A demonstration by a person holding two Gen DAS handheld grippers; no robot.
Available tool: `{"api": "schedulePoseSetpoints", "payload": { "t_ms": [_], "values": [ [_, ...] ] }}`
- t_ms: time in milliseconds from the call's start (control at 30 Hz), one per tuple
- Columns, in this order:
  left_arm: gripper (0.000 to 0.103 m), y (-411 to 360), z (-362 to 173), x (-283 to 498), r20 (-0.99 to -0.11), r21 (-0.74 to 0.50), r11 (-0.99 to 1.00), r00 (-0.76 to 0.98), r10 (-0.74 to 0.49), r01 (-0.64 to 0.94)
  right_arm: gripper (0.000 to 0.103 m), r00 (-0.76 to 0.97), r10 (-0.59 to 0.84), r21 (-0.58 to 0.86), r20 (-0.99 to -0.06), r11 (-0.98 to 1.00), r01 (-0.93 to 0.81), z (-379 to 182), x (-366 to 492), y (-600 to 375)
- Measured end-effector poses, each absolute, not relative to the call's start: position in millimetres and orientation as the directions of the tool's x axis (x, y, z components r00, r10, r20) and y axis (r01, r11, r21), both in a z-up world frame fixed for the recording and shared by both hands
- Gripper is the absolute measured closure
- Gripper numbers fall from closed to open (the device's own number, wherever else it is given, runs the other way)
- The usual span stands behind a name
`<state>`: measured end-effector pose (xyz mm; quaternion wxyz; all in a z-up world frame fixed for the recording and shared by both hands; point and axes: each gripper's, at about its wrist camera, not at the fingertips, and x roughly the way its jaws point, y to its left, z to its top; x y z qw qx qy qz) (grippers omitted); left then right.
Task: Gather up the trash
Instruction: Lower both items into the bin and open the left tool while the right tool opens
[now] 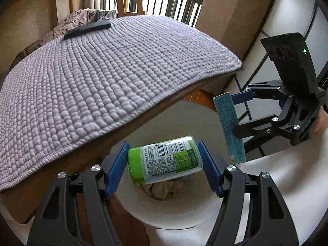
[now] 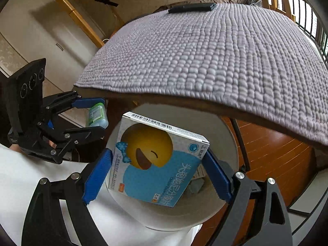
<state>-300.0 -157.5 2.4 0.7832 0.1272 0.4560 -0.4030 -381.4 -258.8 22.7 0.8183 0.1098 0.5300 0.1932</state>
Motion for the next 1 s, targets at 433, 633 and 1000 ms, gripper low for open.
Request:
{"api": "schedulePoseSetpoints", "payload": {
  "t_ms": [433,633,1000],
  "values": [
    [0.034,-163.2,-35.3,-299.0,-0.867,-0.13,0.647,0.231,-0.442,0.751,0.016,0.308,0.39,0.346,-0.868,0.919,-0.188,-14.9,-384.7,-242.8],
    [0.034,-167.1,-50.8,-295.5,-0.884,-0.119,0.65,0.218,-0.413,0.751,0.016,0.293,0.374,0.332,-0.88,0.925,-0.184,-26.2,-381.8,-233.8],
    [0.015,-171.8,-72.5,-287.4,-0.911,-0.109,0.676,0.199,-0.362,0.729,0.016,0.278,0.364,0.329,-0.889,0.93,-0.167,-47.8,-390.2,-224.1]
  ]
}}
